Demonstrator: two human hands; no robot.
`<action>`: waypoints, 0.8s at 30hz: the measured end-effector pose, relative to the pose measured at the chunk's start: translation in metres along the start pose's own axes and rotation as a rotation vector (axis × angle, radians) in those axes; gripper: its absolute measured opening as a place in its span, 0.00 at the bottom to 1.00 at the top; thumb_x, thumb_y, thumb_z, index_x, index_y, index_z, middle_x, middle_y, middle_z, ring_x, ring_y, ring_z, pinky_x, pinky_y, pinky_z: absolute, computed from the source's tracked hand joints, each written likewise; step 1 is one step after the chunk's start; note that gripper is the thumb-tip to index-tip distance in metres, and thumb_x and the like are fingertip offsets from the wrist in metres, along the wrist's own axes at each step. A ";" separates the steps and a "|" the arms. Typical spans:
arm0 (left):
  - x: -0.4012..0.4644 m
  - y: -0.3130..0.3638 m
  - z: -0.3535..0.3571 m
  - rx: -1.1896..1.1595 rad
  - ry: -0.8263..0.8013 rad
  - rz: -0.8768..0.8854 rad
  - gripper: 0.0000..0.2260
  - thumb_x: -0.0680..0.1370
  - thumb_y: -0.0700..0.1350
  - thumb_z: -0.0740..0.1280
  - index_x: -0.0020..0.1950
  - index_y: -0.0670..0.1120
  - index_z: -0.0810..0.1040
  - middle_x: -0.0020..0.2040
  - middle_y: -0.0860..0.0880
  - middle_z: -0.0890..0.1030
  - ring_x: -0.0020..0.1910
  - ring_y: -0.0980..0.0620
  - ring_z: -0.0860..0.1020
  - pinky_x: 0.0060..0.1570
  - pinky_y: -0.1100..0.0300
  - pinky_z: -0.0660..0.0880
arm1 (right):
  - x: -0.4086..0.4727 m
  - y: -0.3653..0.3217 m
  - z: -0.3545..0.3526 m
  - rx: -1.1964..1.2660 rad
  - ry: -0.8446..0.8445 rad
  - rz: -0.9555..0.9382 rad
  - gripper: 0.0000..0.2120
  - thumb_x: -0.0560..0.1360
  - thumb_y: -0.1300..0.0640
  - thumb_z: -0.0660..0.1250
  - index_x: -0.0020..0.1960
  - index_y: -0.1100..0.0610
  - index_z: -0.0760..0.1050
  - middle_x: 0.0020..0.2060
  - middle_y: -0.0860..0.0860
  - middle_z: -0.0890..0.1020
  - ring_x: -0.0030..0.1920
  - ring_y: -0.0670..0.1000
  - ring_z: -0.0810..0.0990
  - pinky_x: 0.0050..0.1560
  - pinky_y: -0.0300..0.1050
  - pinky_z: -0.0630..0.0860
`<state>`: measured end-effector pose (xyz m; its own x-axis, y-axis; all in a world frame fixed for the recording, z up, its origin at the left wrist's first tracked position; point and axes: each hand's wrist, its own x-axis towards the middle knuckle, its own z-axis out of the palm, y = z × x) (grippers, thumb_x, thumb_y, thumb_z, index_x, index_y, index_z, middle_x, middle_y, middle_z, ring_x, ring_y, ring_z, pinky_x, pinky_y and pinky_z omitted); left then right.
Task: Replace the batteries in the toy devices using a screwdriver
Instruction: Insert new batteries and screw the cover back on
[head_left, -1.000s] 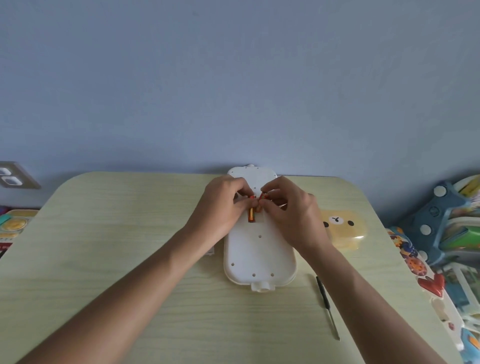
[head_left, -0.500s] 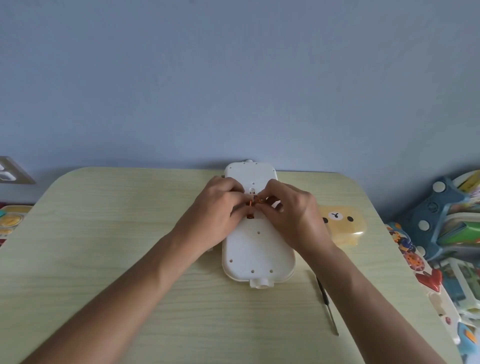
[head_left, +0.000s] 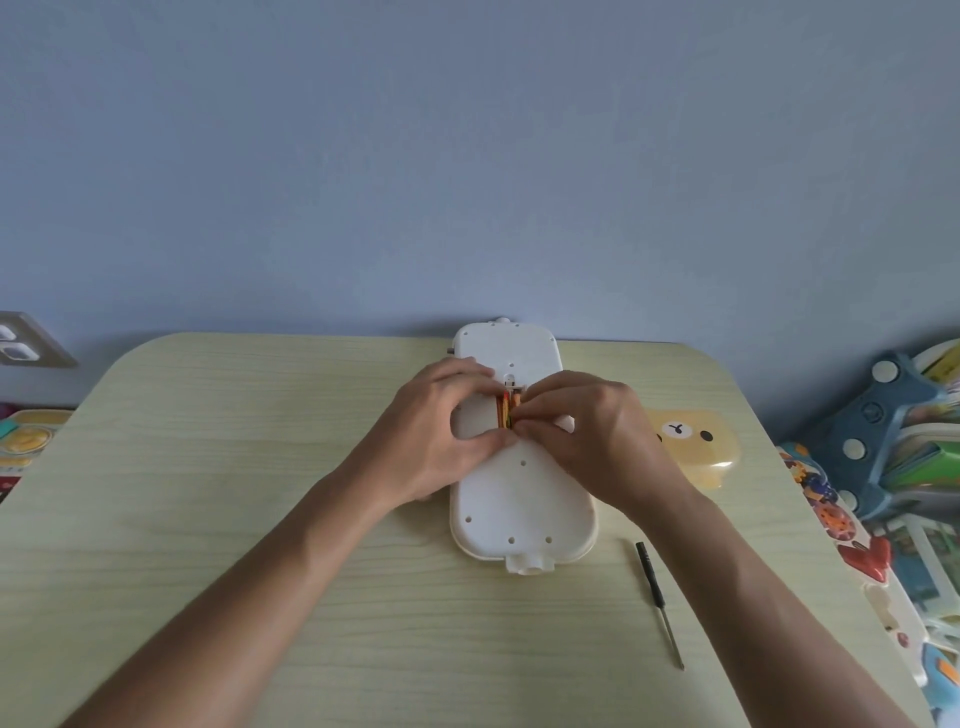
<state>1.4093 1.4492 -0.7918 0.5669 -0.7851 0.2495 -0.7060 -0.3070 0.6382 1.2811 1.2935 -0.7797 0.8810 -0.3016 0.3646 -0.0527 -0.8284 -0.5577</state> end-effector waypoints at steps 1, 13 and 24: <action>0.000 0.000 0.000 -0.006 -0.003 -0.005 0.25 0.70 0.58 0.75 0.64 0.51 0.80 0.65 0.58 0.76 0.67 0.63 0.71 0.67 0.70 0.62 | 0.003 -0.002 0.000 0.007 -0.012 0.033 0.05 0.71 0.62 0.77 0.45 0.54 0.89 0.46 0.48 0.87 0.45 0.40 0.81 0.52 0.24 0.71; 0.001 -0.001 -0.003 0.001 -0.033 -0.007 0.28 0.71 0.58 0.75 0.68 0.49 0.78 0.68 0.58 0.75 0.69 0.62 0.69 0.69 0.69 0.61 | 0.023 -0.004 -0.005 0.114 -0.165 0.502 0.39 0.67 0.55 0.80 0.74 0.43 0.69 0.70 0.48 0.68 0.71 0.53 0.67 0.68 0.50 0.70; -0.005 -0.009 -0.038 -0.009 -0.076 -0.066 0.21 0.76 0.55 0.72 0.68 0.52 0.78 0.65 0.57 0.76 0.65 0.60 0.74 0.68 0.58 0.70 | 0.021 -0.009 -0.024 0.027 -0.335 0.382 0.39 0.70 0.44 0.77 0.77 0.47 0.66 0.75 0.44 0.66 0.74 0.47 0.65 0.67 0.41 0.62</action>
<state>1.4286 1.4758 -0.7712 0.5779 -0.8019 0.1514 -0.6645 -0.3547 0.6577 1.2883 1.2832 -0.7492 0.9039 -0.4088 -0.1255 -0.3920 -0.6747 -0.6254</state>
